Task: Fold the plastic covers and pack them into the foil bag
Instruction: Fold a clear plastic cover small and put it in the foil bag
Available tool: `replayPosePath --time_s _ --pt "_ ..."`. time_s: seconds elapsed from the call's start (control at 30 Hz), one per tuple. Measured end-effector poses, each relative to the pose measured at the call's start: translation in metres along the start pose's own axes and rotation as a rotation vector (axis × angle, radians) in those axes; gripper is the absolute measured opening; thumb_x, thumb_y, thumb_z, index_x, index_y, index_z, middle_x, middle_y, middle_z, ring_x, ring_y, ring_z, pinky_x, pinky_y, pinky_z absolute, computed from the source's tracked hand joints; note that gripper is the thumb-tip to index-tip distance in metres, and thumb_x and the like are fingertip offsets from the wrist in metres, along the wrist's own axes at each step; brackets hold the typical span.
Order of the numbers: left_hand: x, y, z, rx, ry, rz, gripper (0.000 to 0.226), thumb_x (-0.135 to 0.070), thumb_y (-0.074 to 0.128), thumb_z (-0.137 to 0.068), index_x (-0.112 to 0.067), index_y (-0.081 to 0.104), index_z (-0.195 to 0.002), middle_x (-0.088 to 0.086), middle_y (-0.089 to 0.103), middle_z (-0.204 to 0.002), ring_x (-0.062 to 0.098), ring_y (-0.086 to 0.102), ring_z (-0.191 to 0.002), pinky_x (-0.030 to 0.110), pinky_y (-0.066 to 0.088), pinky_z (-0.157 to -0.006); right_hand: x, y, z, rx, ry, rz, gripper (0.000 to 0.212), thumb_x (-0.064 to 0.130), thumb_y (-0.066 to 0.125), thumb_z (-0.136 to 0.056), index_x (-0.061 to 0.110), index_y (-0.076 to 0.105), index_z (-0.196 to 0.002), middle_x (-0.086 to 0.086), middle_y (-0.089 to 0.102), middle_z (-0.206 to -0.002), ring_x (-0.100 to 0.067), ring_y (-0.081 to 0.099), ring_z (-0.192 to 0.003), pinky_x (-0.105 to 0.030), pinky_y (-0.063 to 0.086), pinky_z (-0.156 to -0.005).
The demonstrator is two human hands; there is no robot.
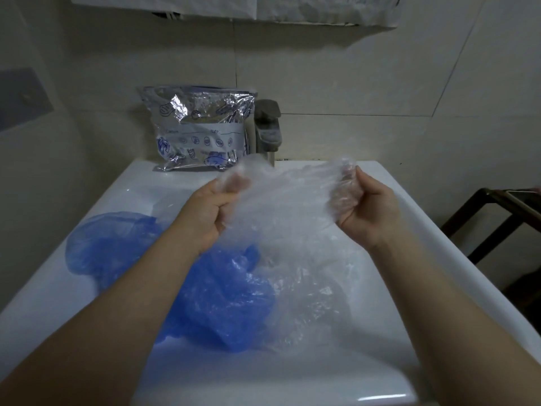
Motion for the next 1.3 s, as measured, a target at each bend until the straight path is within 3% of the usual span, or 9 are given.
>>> replayPosePath --time_s 0.17,0.33,0.47,0.67,0.87,0.97,1.07,1.17,1.3 --pt "0.005 -0.001 -0.004 -0.174 0.005 -0.275 0.026 -0.002 0.051 -0.089 -0.020 0.062 -0.103 -0.004 0.063 -0.098 0.010 0.054 -0.088 0.022 0.038 -0.074 0.033 0.009 0.012 -0.399 -0.634 0.348 0.024 0.011 0.047 -0.093 0.018 0.055 -0.072 0.012 0.042 -0.041 -0.001 0.027 -0.035 -0.014 0.020 -0.035" --pt "0.003 0.019 0.007 0.034 -0.065 -0.120 0.027 -0.032 0.041 -0.097 -0.015 0.062 -0.095 0.001 0.069 -0.090 0.014 0.064 -0.080 0.026 0.045 -0.076 0.018 0.041 0.033 -0.250 -1.361 1.600 0.019 0.018 0.049 -0.091 0.012 0.065 -0.083 -0.002 0.053 -0.062 -0.006 0.042 -0.055 -0.025 0.034 -0.054" --pt "0.007 0.035 0.012 0.276 -0.123 -0.002 0.064 -0.059 0.034 -0.082 -0.007 0.062 -0.105 0.005 0.067 -0.089 0.013 0.064 -0.082 0.024 0.054 -0.072 -0.043 0.048 0.019 0.234 -1.227 2.131 0.026 0.023 0.053 -0.084 0.017 0.071 -0.101 -0.005 0.068 -0.080 -0.029 0.062 -0.056 -0.030 0.048 -0.042" --pt "0.009 0.031 0.013 0.228 -0.044 -0.205 0.011 -0.017 0.061 -0.082 -0.007 0.062 -0.088 0.002 0.066 -0.079 0.010 0.061 -0.071 0.021 0.052 -0.066 -0.072 0.041 0.014 0.463 -0.995 2.353 0.029 0.038 0.066 -0.076 0.022 0.072 -0.099 -0.001 0.071 -0.089 -0.024 0.067 -0.072 -0.025 0.047 -0.048" --pt "0.004 0.023 0.003 -0.020 -0.107 0.170 0.028 -0.017 0.036 -0.100 -0.007 0.057 -0.084 0.000 0.070 -0.062 0.010 0.067 -0.058 0.018 0.052 -0.051 -0.066 0.042 0.010 0.302 -0.590 1.983 0.037 0.036 0.045 -0.091 0.008 0.069 -0.092 -0.009 0.068 -0.080 -0.021 0.059 -0.069 -0.033 0.046 -0.067" --pt "0.000 0.017 0.002 -0.080 -0.155 0.272 0.031 -0.013 0.031 -0.100 -0.003 0.057 -0.086 0.004 0.070 -0.060 0.012 0.068 -0.055 0.019 0.052 -0.046 -0.049 0.032 0.007 -0.194 -0.660 1.603 0.005 0.020 0.062 -0.088 0.018 0.067 -0.088 -0.001 0.066 -0.095 -0.007 0.056 -0.083 -0.014 0.044 -0.078" --pt "0.001 0.011 0.002 -0.131 -0.170 0.255 0.027 -0.010 0.029 -0.100 -0.003 0.055 -0.096 0.009 0.069 -0.060 0.016 0.067 -0.052 0.024 0.051 -0.041 -0.042 0.014 0.004 -0.570 -0.336 1.141 0.027 0.027 0.070 -0.082 0.023 0.056 -0.105 0.000 0.055 -0.115 -0.014 0.052 -0.104 -0.029 0.044 -0.088" --pt "0.002 0.017 0.005 -0.108 -0.174 0.164 0.030 -0.011 0.031 -0.100 -0.006 0.058 -0.088 0.005 0.067 -0.057 0.015 0.065 -0.048 0.023 0.051 -0.041 -0.050 0.012 0.004 -0.459 0.124 0.810 0.018 0.021 0.059 -0.089 0.009 0.061 -0.102 -0.008 0.063 -0.096 -0.018 0.062 -0.082 -0.028 0.051 -0.073" --pt "0.002 0.026 0.009 0.009 -0.102 0.083 0.030 -0.010 0.035 -0.098 -0.012 0.060 -0.080 -0.002 0.067 -0.059 0.013 0.065 -0.057 0.021 0.053 -0.049 -0.053 0.010 0.004 -0.343 0.120 0.767 0.026 -0.004 0.044 -0.090 0.014 0.058 -0.078 0.000 0.060 -0.066 -0.008 0.056 -0.053 -0.015 0.045 -0.044"
Point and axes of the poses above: each hand's wrist, its own z-axis away from the middle knuckle, its own y-axis out of the palm, x = y × z, the point moved 3 cm from there along -z, towards the middle knuckle
